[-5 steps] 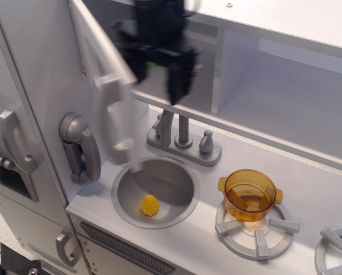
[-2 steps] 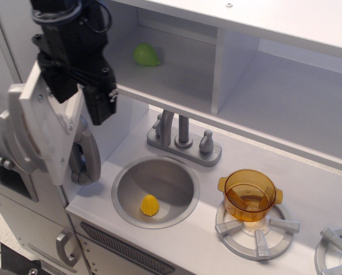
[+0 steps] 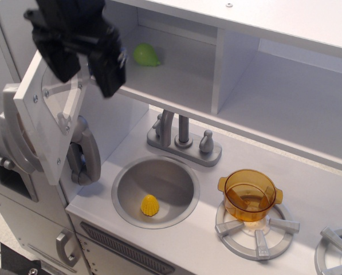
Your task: Open microwave
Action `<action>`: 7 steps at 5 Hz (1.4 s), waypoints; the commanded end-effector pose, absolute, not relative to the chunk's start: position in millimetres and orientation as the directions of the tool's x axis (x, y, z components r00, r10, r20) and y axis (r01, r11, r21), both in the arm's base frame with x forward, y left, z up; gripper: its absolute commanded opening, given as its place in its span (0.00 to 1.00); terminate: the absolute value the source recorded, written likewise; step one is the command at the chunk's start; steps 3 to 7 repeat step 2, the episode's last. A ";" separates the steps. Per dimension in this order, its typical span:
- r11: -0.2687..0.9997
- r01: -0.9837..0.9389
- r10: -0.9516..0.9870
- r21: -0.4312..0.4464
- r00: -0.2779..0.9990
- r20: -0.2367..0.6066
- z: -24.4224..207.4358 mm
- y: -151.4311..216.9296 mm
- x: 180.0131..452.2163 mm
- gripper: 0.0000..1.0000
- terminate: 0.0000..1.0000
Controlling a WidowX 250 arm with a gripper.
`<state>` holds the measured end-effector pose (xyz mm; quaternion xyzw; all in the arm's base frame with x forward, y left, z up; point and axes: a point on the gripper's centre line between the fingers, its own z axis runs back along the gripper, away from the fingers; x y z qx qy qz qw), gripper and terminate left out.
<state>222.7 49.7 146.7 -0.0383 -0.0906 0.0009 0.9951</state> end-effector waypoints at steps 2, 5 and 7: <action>0.997 0.010 0.008 -0.079 0.976 0.218 177.0 49.7 226.4 1.00 1.00; 0.997 0.010 0.008 -0.079 0.976 0.218 177.0 49.7 226.4 1.00 1.00; 0.997 0.010 0.008 -0.079 0.976 0.218 177.0 49.7 226.4 1.00 1.00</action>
